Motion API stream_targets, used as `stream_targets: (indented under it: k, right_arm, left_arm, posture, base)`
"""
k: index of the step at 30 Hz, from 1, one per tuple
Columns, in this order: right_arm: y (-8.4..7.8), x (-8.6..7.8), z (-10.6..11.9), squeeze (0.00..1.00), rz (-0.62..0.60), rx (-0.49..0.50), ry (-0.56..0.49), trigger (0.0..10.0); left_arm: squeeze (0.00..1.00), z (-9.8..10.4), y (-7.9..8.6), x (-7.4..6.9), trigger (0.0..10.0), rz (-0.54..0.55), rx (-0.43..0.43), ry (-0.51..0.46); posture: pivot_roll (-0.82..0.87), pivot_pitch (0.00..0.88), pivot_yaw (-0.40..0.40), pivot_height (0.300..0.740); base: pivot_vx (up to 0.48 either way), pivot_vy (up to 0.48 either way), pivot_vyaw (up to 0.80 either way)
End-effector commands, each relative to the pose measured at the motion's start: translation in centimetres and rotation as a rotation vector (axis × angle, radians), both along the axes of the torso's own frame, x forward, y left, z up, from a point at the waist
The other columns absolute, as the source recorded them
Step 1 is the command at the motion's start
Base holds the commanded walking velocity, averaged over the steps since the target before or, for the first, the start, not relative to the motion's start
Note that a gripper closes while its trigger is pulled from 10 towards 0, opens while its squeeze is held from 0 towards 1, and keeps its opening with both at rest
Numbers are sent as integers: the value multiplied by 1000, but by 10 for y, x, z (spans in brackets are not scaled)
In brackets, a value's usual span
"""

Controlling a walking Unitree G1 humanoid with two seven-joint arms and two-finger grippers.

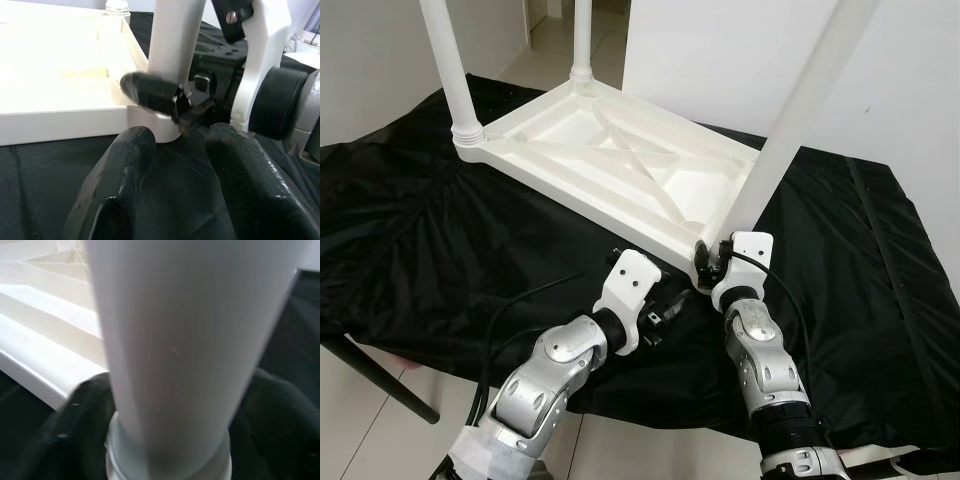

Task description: Building children table

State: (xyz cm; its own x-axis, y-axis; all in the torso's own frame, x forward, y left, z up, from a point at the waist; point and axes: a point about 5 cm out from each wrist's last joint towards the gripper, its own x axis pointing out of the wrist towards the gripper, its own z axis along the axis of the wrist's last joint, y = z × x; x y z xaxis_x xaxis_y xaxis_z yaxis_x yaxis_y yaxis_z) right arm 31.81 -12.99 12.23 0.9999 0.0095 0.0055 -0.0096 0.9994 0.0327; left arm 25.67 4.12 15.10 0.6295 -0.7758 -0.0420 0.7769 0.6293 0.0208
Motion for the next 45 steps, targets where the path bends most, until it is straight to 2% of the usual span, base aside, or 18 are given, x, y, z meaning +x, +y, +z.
stream_targets:
  k: [1, 3, 4, 5, 7, 11, 13, 22, 23, 32, 37, 41, 45]
  right_arm:
    - [-5, 1, -1, 1000, 62, -3, 2, 10000]
    - [-5, 1, -1, 1000, 62, -3, 2, 10000]
    - [-7, 3, 1, 1000, 118, -9, -3, 10000]
    - [-11, 5, 3, 0, 204, -30, -13, 10000]
    - [-20, 7, 5, 0, 334, -62, -15, 10000]
    - [-24, 8, 7, 0, 422, -107, -18, 10000]
    - [-28, 10, 7, 0, 511, -165, -11, 10000]
    - [-26, 18, 4, 0, 658, -220, 0, 10000]
    - [-24, 19, 4, 0, 691, -213, 0, 0]
    - [-21, 22, -4, 0, 762, -210, 32, 0]
    - [-23, 20, -9, 0, 757, -208, 48, 0]
    - [-26, 19, -12, 0, 724, -191, 48, 0]
    - [-30, 18, -15, 0, 632, -181, 46, 0]
  left_arm:
    - [0, 0, -4, -2, 10000, -41, -5, -5]
    - [0, 0, -4, -2, 10000, -41, -5, -5]
    - [0, 0, -3, -2, 10000, -37, -7, -4]
    - [0, 0, -3, -3, 10000, -34, -7, -4]
    - [0, 0, -2, -4, 10000, -34, -7, -2]
    - [0, -1, -2, -4, 10000, -35, -5, -2]
    - [0, 0, -1, -3, 10000, -36, -3, -4]
    - [0, 1, -2, -1, 10000, -40, -1, -9]
    - [0, 2, -2, -1, 10000, -41, -2, -11]
    - [0, 3, -3, 0, 10000, -39, -6, -17]
    - [0, 2, -5, -1, 10000, -42, -10, -13]
    - [0, 1, -7, -3, 10000, -47, -13, -10]
    - [0, 1, -8, -4, 10000, -52, -13, -7]
  posture:
    - [157, 45, -108, 740]
    - [157, 45, -108, 740]
    - [159, 46, -106, 740]
    - [161, 44, -105, 740]
    - [161, 43, -104, 740]
    - [162, 42, -101, 740]
    - [162, 40, -100, 740]
    - [164, 32, -94, 740]
    - [168, 31, -96, 740]
    - [178, 30, -103, 740]
    - [174, 34, -109, 740]
    - [171, 32, -108, 740]
    - [169, 32, -107, 740]
  base:
    - [0, 0, 0]
    - [0, 0, 0]
    - [0, 0, 0]
    - [0, 0, 0]
    - [0, 0, 0]
    - [0, 0, 0]
    - [0, 0, 0]
    - [0, 0, 0]
    - [0, 0, 0]
    - [0, 0, 0]
    - [0, 0, 0]
    - [0, 0, 0]
    - [0, 0, 0]
